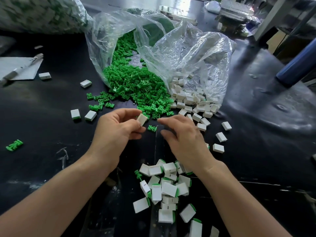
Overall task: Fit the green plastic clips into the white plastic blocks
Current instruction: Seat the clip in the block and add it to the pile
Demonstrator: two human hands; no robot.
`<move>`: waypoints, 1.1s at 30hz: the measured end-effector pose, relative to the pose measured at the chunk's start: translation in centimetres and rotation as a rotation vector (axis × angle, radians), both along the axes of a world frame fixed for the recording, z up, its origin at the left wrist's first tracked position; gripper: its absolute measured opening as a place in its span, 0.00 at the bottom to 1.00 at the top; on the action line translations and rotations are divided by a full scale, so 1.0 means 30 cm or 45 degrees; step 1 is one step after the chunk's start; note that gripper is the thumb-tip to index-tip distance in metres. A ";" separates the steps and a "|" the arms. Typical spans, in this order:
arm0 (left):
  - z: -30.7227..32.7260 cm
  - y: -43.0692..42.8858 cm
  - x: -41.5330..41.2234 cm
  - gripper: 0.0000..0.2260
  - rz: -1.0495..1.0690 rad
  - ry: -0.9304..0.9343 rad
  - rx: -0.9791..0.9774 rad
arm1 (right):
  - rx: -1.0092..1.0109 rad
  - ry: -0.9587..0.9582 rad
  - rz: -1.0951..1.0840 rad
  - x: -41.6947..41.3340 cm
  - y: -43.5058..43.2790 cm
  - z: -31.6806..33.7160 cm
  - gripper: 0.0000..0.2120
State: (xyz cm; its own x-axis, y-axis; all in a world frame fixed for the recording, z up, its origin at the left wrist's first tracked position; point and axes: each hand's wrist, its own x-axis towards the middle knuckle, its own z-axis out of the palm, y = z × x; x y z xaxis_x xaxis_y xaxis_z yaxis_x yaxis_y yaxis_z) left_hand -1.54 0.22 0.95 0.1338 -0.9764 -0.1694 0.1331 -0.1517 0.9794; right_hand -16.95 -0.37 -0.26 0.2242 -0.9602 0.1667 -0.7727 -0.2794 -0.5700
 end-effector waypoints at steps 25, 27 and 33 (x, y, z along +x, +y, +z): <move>-0.009 0.025 -0.014 0.05 -0.237 0.017 0.031 | 0.109 -0.584 0.025 -0.029 0.003 0.054 0.15; -0.007 0.028 -0.018 0.04 -0.274 0.021 0.039 | 0.129 -0.610 0.056 -0.026 0.009 0.060 0.14; 0.004 0.034 -0.023 0.08 -0.312 0.024 0.028 | 0.178 -0.570 0.124 -0.018 0.020 0.061 0.14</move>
